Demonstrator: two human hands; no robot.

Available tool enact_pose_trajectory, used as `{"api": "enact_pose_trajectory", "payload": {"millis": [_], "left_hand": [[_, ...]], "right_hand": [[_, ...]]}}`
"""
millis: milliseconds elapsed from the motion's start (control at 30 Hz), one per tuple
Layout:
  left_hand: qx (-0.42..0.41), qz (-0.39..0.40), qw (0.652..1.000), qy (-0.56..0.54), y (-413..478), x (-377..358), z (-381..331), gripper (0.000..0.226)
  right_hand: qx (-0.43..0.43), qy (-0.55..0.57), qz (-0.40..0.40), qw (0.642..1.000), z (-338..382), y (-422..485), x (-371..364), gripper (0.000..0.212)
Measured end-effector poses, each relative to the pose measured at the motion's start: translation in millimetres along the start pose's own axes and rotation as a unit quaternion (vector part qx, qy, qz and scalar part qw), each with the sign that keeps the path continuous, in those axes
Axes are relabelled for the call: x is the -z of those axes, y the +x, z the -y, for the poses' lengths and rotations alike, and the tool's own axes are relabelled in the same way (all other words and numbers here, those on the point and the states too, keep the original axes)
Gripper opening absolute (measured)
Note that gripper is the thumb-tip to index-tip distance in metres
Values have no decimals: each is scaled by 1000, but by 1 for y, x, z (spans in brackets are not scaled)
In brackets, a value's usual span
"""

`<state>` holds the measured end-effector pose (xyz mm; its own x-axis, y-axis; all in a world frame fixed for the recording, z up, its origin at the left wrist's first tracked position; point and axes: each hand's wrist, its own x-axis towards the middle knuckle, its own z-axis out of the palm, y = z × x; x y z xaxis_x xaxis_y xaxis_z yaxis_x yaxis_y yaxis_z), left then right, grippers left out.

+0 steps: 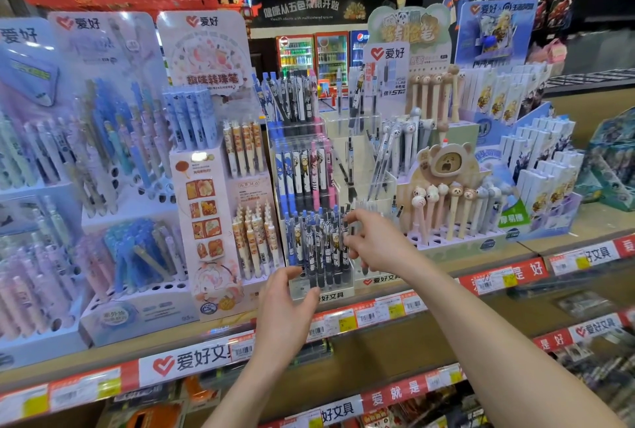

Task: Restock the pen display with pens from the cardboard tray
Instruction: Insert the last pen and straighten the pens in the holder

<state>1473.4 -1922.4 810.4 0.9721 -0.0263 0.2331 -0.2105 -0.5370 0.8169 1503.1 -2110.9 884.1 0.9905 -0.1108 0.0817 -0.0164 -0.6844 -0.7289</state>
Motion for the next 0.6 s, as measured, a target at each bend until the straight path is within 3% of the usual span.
{"api": "enact_pose_trajectory", "payload": {"millis": [300,500,600], "left_hand": [[3,1,1000,1,-1,0,-1,43],[3,-1,1000,5,-1,0,-4,46],[5,1,1000,8,-2,-1,-4,46]], "right_hand": [[15,3,-16,1000,-2,-4,8,28],[48,-74,-139,986,9,15,20,24],[66,-96,-138,984,24,27,30,22]]}}
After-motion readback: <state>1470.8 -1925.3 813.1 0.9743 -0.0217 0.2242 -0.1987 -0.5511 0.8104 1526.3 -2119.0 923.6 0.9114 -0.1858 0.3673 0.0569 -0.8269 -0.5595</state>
